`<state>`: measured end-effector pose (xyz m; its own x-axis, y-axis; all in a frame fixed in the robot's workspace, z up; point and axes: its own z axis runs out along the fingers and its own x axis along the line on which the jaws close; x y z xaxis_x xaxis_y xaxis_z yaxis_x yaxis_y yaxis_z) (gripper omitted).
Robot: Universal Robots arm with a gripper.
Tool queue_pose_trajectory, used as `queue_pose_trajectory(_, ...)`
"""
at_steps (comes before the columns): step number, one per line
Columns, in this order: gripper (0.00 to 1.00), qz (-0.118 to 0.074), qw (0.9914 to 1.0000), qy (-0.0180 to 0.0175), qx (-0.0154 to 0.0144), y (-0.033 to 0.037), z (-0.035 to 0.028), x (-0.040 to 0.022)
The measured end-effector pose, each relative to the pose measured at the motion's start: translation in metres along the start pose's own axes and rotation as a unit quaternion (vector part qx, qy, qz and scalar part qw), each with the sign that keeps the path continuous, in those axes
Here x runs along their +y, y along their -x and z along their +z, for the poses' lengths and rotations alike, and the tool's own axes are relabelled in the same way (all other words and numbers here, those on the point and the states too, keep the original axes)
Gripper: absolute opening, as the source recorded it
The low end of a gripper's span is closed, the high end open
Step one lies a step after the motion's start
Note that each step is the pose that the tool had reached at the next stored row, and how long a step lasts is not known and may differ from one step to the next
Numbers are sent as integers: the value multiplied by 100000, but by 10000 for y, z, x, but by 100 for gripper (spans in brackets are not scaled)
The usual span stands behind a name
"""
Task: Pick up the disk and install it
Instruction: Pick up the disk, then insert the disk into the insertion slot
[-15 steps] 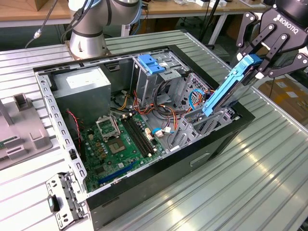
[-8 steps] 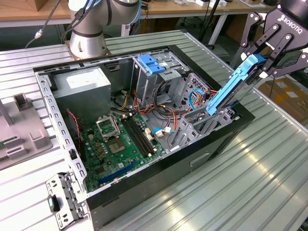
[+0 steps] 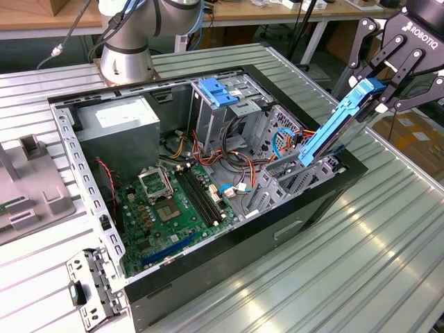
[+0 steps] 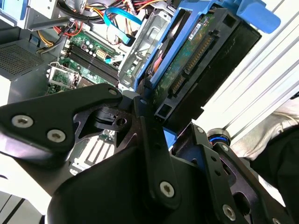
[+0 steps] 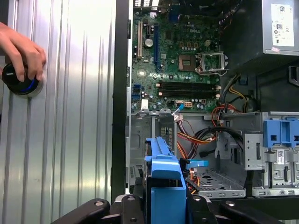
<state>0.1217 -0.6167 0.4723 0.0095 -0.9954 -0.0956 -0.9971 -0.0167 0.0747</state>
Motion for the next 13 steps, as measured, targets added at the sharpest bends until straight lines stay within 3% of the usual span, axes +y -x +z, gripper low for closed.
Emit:
queue_pose_trajectory(10,37,-8,100000,-2,1,0,0,0)
queue_pose_trajectory(13,37,2,100000,-2,-5,0,4,49)
